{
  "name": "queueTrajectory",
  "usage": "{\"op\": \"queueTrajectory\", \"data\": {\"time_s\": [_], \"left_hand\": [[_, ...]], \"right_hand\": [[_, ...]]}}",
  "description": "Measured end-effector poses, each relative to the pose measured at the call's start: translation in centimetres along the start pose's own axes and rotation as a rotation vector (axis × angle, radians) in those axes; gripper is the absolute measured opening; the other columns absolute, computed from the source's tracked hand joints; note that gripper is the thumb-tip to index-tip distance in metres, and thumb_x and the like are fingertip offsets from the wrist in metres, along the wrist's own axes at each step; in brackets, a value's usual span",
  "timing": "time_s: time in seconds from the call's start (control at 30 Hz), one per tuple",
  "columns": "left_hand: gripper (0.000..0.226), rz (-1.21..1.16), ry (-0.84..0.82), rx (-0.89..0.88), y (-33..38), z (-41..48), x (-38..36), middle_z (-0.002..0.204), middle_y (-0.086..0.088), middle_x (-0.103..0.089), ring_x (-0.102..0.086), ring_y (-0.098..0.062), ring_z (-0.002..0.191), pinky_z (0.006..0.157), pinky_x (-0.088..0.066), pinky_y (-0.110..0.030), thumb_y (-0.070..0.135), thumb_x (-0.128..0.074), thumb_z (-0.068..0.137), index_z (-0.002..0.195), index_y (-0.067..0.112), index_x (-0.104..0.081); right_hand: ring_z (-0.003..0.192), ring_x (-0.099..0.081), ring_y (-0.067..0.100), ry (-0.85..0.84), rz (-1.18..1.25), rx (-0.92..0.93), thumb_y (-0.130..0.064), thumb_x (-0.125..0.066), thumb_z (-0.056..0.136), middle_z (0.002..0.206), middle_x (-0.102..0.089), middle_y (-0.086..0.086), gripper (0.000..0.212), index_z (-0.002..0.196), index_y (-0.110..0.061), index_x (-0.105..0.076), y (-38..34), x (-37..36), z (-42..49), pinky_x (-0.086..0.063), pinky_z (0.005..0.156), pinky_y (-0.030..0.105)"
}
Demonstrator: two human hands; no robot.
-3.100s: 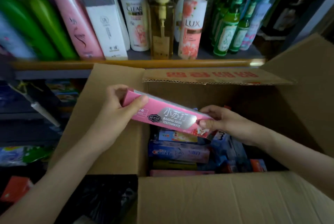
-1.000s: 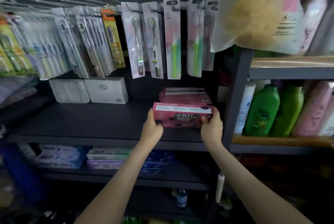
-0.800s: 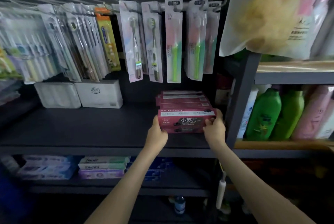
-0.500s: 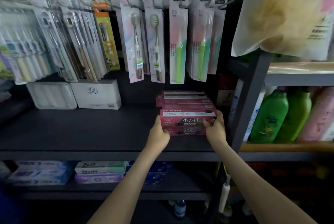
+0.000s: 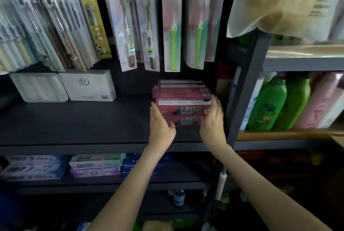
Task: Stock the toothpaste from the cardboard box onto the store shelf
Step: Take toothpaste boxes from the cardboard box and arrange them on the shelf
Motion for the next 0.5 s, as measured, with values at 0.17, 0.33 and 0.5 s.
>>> {"op": "queueTrajectory", "data": {"time_s": [0.17, 0.33, 0.5], "left_hand": [[0.088, 0.241, 0.033, -0.157, 4.9, -4.3, -2.4, 0.161, -0.013, 0.003, -0.003, -0.027, 0.149, 0.120, -0.017, -0.043, 0.015, -0.057, 0.094, 0.153, 0.011, 0.009], [0.062, 0.264, -0.082, -0.350, 13.2, -11.9, -7.7, 0.157, -0.010, -0.024, -0.024, -0.023, 0.144, 0.116, -0.026, -0.035, 0.013, -0.053, 0.095, 0.150, 0.010, -0.024], [0.046, 0.209, -0.153, -0.520, 23.2, -21.8, -16.2, 0.136, -0.008, -0.051, -0.051, -0.026, 0.122, 0.096, -0.041, -0.035, 0.011, -0.056, 0.092, 0.137, 0.012, -0.046]], "right_hand": [[0.134, -0.033, 0.033, -0.158, -0.074, 0.169, 0.014, -0.047, 0.085, 0.146, -0.035, 0.019, 0.064, 0.145, 0.001, -0.029, -1.2, 3.8, -3.3, -0.034, 0.111, 0.045], [0.120, -0.046, 0.029, -0.279, 0.027, 0.175, 0.007, -0.044, 0.087, 0.132, -0.046, 0.013, 0.053, 0.139, -0.005, -0.039, -0.2, 12.9, -7.2, -0.036, 0.095, 0.029], [0.094, -0.058, 0.036, -0.178, -0.035, 0.256, 0.005, -0.051, 0.073, 0.103, -0.059, 0.018, 0.041, 0.113, 0.004, -0.057, 5.7, 28.4, -11.6, -0.038, 0.085, 0.029]]}}
Point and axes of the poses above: each hand's wrist, its own z-axis towards the middle knuckle, its own x-axis out of the back of the hand, y = z × x, the point moved 7 cm from there along z, towards the middle knuckle
